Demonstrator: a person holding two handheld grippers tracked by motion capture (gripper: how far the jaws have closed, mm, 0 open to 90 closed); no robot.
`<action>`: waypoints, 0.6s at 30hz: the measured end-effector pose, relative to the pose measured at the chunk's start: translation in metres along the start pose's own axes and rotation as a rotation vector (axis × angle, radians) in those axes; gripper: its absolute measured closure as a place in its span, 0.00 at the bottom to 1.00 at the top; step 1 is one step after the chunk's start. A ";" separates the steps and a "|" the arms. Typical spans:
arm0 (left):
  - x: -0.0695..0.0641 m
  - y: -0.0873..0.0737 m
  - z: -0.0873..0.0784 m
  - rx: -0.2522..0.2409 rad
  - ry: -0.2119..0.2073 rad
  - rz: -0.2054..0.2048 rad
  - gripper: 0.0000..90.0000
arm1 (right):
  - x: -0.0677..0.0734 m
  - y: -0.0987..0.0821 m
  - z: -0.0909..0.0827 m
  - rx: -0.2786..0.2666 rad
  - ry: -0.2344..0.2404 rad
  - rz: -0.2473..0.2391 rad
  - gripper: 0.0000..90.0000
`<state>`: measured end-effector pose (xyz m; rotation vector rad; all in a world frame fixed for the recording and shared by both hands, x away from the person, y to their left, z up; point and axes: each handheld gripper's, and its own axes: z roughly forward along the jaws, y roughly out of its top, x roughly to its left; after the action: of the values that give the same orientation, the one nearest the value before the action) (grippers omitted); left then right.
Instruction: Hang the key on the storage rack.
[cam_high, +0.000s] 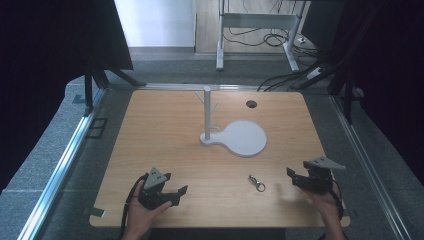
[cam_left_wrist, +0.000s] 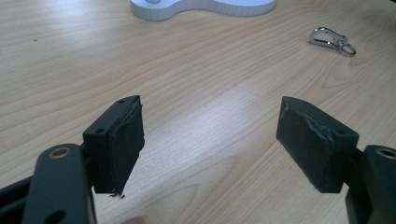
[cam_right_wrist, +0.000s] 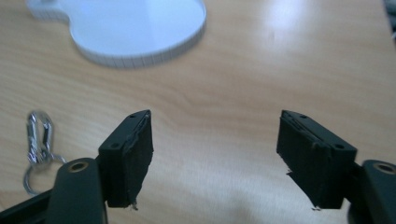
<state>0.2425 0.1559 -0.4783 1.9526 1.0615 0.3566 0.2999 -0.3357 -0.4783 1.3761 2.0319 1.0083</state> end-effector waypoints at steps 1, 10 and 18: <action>-0.001 0.002 0.000 0.005 0.005 0.002 0.26 | 0.000 -0.002 0.001 0.005 0.006 0.003 0.31; -0.011 0.024 0.017 0.022 0.006 0.018 0.26 | 0.000 -0.024 -0.024 -0.064 0.018 0.010 0.32; -0.004 0.032 0.028 0.083 -0.082 0.031 0.28 | 0.000 -0.028 -0.036 -0.034 0.027 0.057 0.36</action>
<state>0.2741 0.1282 -0.4687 2.0416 1.0087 0.2507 0.2575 -0.3531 -0.4789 1.4173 1.9953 1.0867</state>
